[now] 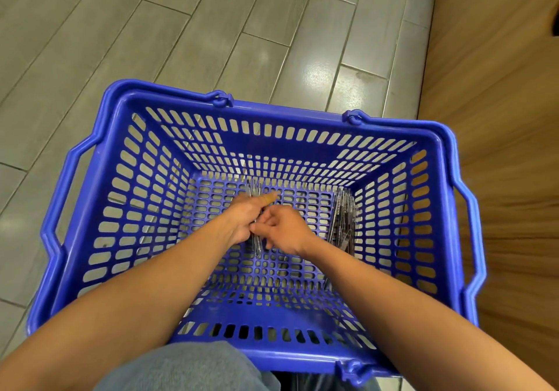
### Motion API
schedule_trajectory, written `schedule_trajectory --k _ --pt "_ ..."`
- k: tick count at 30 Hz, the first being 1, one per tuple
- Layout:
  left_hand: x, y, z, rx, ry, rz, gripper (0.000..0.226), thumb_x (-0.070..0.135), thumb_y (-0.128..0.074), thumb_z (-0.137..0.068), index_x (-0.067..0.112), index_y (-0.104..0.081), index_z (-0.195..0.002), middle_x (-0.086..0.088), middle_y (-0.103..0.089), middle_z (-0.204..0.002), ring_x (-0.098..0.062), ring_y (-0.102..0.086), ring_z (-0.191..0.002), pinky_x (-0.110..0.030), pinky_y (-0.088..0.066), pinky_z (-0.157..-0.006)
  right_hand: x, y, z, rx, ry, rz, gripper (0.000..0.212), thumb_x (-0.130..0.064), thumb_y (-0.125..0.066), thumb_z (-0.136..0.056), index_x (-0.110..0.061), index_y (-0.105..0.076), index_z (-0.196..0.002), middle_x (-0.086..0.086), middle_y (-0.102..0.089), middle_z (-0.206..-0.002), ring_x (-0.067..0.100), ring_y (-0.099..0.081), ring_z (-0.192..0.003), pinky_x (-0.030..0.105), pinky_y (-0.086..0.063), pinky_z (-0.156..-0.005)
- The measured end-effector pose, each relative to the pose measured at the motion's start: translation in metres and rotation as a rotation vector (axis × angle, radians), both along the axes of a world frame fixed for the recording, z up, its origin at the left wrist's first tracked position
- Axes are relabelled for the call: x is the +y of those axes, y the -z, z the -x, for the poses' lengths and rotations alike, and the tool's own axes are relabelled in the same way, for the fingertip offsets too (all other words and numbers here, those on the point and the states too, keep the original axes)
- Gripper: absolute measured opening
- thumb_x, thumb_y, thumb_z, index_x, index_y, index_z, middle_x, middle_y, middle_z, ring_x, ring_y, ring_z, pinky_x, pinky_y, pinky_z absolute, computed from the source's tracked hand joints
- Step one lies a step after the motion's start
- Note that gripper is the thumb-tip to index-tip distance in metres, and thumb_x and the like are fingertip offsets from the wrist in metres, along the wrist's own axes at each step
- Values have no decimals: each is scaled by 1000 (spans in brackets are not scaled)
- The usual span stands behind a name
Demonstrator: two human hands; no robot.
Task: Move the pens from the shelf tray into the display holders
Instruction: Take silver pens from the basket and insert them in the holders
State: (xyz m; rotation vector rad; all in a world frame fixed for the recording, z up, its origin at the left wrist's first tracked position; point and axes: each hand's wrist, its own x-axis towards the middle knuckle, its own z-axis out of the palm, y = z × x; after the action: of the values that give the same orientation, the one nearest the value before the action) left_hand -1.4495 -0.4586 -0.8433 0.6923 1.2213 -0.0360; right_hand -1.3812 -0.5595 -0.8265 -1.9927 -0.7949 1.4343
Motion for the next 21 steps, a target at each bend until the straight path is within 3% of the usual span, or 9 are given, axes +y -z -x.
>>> schedule_trajectory --k 2,5,7,9,11,15,17,21 --pt "0 -1 -1 24 -15 -11 57 24 -71 -89 2 -48 -136 -12 -66 -96 -22 -66 -66 -29 -54 -51 2 -2 1 34 24 -10 17 -26 -71 -89 -11 -63 -92 1 -67 -72 3 -58 -45 18 -47 -51" --pt "0 1 0 68 -15 -49 54 24 -65 -94 0 -45 -138 -7 -59 -79 -16 -52 -57 -28 -49 -48 -5 -2 -9 43 70 24 19 -33 -69 -90 -14 -66 -89 2 -71 -75 5 -57 -45 18 -49 -49" --pt "-1 1 1 81 0 -77 49 24 -63 -95 2 -45 -135 -3 -51 -70 -13 -46 -55 -26 -45 -48 -13 3 -25 -91 142 141 21 -35 -62 -94 -16 -64 -85 3 -70 -78 8 -58 -51 20 -47 -48" --pt "-1 3 3 75 2 -86 48 22 -64 -95 5 -41 -134 -2 -49 -69 -12 -43 -56 -26 -42 -48 -23 8 -44 -366 169 361 24 -31 -56 -98 -14 -62 -82 3 -65 -80 11 -53 -55 24 -43 -50" --pt "0 3 3 72 9 -79 45 20 -65 -94 6 -44 -131 -1 -49 -68 -11 -43 -53 -24 -42 -45 -34 15 -58 -595 147 540 21 -27 -55 -98 -9 -63 -91 3 -55 -73 14 -47 -55 26 -39 -53" --pt "0 4 3 85 22 -88 47 20 -68 -92 2 -50 -130 0 -52 -66 -10 -45 -50 -23 -44 -42 -43 27 -65 -714 99 625 17 -20 -59 -95 -5 -62 -102 6 -56 -78 23 -53 -71 32 -46 -59" --pt "-1 5 3 84 20 -92 58 20 -68 -91 1 -43 -141 0 -53 -65 -10 -46 -49 -23 -44 -43 -44 31 -64 -764 77 626 13 -13 -58 -94 -5 -63 -102 6 -55 -73 20 -52 -65 30 -43 -54" --pt "-1 5 4 83 30 -99 63 21 -68 -92 -1 -41 -144 0 -53 -65 -10 -46 -49 -22 -45 -42 -42 39 -60 -812 67 587 23 -4 -57 -91 -2 -55 -114 12 -64 -90 25 -53 -72 35 -45 -58"
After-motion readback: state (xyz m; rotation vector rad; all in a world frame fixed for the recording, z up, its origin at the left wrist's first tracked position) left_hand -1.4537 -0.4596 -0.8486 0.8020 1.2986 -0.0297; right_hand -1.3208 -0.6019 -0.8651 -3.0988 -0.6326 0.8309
